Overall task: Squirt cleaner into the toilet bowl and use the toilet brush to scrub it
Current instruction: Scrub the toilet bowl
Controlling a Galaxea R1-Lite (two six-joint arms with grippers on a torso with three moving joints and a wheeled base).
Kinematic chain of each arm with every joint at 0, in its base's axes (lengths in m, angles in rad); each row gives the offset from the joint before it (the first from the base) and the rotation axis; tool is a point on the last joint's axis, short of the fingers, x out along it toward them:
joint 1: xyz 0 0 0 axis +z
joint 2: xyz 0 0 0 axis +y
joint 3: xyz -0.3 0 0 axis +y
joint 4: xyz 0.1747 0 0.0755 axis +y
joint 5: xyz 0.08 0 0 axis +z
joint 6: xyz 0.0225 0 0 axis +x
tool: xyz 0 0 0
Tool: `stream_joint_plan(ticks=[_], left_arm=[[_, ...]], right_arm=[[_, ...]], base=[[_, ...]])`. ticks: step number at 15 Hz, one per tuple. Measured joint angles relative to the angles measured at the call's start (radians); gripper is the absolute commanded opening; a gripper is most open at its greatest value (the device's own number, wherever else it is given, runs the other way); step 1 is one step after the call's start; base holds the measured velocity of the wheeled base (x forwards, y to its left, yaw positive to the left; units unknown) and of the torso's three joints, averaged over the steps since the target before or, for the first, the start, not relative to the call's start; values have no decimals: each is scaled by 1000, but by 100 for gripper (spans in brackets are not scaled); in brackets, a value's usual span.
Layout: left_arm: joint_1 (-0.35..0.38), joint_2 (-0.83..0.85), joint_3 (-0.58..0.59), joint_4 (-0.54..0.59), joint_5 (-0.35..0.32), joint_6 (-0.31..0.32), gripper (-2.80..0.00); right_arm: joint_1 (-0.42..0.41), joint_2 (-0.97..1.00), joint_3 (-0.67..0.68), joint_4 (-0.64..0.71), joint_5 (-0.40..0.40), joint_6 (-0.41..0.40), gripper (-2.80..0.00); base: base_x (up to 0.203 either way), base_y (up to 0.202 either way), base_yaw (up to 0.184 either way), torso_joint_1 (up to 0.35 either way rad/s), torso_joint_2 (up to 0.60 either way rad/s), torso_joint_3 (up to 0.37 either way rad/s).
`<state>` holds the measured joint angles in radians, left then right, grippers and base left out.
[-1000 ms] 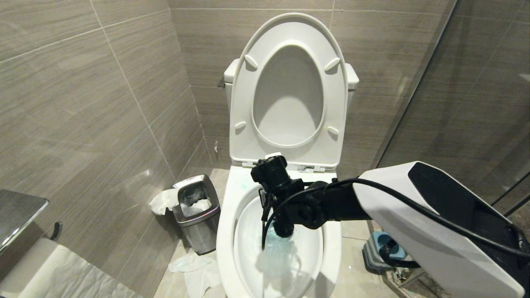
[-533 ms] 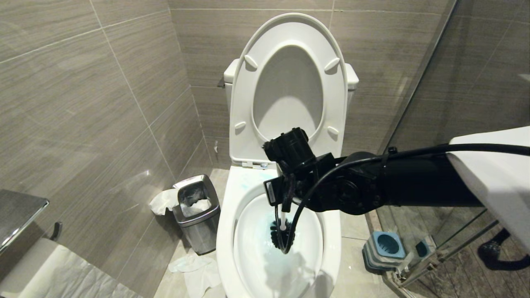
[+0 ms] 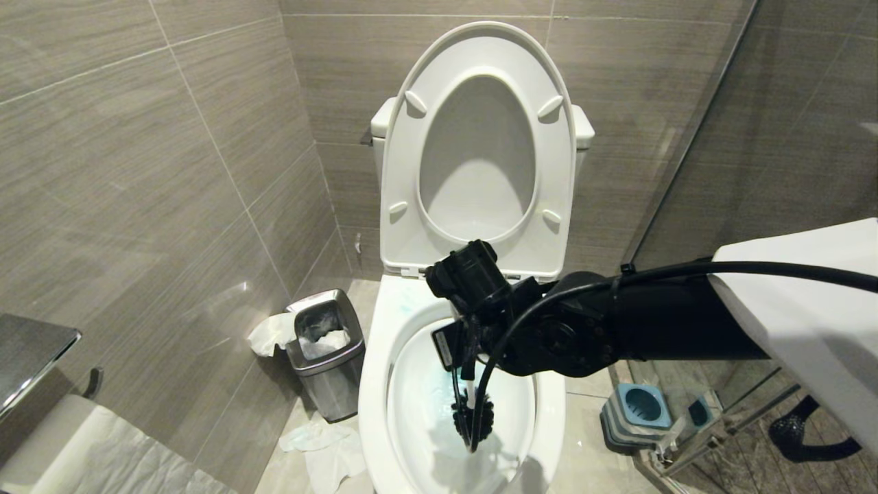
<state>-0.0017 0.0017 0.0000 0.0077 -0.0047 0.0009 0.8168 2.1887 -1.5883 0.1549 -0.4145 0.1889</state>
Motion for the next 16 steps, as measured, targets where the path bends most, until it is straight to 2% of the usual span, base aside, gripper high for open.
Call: stream_joint_plan(ticks=[4, 9, 13, 16], left_arm=[[0, 0, 0, 0, 0, 0, -280], [0, 0, 0, 0, 0, 1, -280], [0, 0, 0, 0, 0, 1, -280], [0, 0, 0, 0, 0, 1, -280]], right_arm=[[-6, 8, 47, -4, -47, 14, -280], [-45, 23, 28, -23, -81, 14, -280], [-85, 71, -56, -98, -105, 3, -280], [-105, 123, -194, -99, -129, -1, -280]], base=[[0, 0, 0, 0, 0, 0], [0, 0, 0, 0, 0, 0], [0, 0, 0, 0, 0, 0], [0, 0, 0, 0, 0, 0]])
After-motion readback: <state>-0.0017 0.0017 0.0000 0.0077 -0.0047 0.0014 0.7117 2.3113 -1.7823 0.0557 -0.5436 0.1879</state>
